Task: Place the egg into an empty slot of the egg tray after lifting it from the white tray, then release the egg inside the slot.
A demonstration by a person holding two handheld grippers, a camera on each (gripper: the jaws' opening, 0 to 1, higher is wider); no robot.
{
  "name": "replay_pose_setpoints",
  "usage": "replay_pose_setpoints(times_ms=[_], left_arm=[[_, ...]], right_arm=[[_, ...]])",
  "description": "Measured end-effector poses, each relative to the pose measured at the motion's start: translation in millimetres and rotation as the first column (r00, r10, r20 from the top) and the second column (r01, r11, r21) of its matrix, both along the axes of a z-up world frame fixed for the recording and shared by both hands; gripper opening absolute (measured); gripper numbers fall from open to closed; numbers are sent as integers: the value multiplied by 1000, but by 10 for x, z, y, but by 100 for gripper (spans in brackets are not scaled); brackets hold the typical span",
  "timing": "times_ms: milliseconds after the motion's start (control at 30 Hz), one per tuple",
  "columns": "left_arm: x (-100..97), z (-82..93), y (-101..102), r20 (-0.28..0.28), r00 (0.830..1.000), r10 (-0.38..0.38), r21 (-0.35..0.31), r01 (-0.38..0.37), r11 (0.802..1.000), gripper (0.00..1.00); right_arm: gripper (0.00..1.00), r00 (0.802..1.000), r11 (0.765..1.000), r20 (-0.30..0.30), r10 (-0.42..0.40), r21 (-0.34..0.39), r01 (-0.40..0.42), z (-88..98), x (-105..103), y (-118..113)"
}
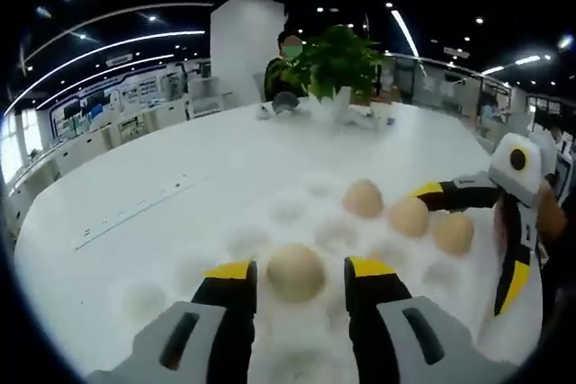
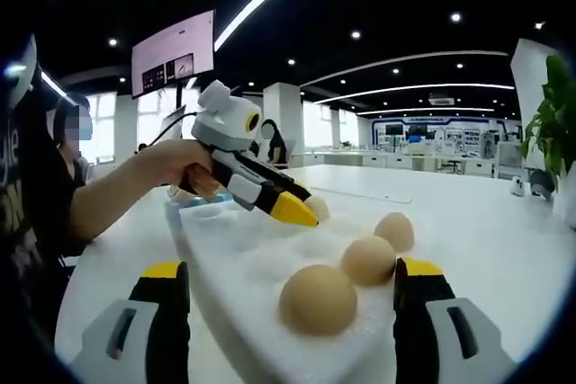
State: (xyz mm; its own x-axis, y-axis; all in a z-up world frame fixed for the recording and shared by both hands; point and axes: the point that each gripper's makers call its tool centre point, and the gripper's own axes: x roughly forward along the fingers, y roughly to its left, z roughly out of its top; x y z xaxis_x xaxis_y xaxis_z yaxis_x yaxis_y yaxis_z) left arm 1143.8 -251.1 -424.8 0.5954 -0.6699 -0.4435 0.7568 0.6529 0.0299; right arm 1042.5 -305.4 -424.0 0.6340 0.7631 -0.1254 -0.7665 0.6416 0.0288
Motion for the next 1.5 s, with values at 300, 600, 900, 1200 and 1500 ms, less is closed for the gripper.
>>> replay_pose_setpoints(times_ms=[300, 600, 900, 1200, 1500], left_arm=[[91, -10, 12, 25, 999, 41, 20, -42, 999, 26], [57, 211, 61, 29, 998, 56, -47, -55, 997, 25], [28, 340, 204, 46, 995, 89, -63, -86, 994, 26], [-37, 391, 357, 49, 994, 100, -69, -96, 993, 25], [-89, 457, 539, 58, 990, 130, -80, -125, 989, 26]], right_arm=[[97, 1000, 1000, 1, 1, 16, -1, 14, -7, -1], [97, 1000, 1000, 2, 2, 1, -2, 6, -11, 2], [98, 1000, 1000, 3, 1, -7, -1, -2, -12, 0], [98, 1000, 1000, -2, -4, -20, 4, -13, -8, 10], [98, 1000, 1000, -4, -12, -27, 12, -21, 2, 15]])
